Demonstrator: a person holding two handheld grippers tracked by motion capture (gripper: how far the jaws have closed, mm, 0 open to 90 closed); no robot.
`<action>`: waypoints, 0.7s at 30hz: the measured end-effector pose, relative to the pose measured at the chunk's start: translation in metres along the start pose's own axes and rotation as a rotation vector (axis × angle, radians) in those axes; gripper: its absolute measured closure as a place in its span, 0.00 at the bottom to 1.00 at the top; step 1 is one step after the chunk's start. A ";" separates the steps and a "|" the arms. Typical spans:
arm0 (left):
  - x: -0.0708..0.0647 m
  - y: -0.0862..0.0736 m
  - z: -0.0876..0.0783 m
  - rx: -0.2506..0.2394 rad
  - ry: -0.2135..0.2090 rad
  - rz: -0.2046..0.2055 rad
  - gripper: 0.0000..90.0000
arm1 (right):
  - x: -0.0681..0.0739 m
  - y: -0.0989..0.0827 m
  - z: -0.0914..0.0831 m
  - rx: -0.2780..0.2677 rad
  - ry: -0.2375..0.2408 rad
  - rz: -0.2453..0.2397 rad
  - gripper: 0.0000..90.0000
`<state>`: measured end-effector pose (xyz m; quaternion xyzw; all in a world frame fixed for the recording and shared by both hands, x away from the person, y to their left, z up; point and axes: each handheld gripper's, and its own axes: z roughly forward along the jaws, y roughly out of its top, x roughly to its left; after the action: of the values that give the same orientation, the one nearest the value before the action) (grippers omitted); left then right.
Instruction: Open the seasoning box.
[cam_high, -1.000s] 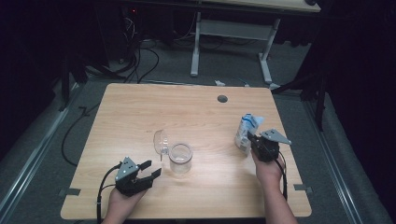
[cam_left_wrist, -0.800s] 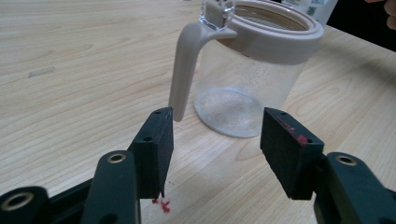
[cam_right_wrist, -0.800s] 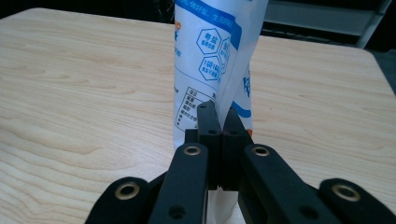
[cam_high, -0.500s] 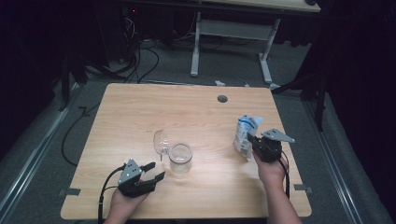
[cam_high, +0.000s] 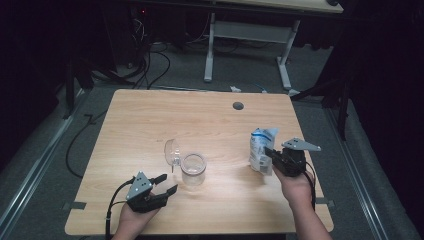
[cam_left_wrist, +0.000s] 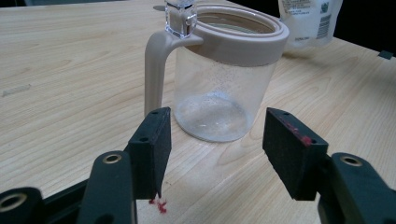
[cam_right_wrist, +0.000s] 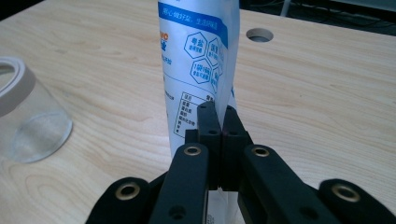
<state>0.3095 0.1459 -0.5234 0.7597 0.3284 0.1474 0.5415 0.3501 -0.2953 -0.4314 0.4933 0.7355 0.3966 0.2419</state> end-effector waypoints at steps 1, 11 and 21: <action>0.000 0.000 0.000 -0.002 0.000 0.000 0.47 | 0.001 0.001 -0.001 0.005 0.002 -0.014 1.00; 0.000 0.000 -0.002 -0.014 -0.013 0.009 0.47 | 0.008 0.006 -0.003 0.092 0.030 -0.038 1.00; -0.004 -0.001 0.000 -0.004 -0.027 0.022 0.47 | 0.012 0.010 -0.003 0.180 0.055 -0.069 1.00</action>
<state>0.3068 0.1434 -0.5237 0.7642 0.3123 0.1436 0.5457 0.3486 -0.2833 -0.4214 0.4764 0.7910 0.3336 0.1898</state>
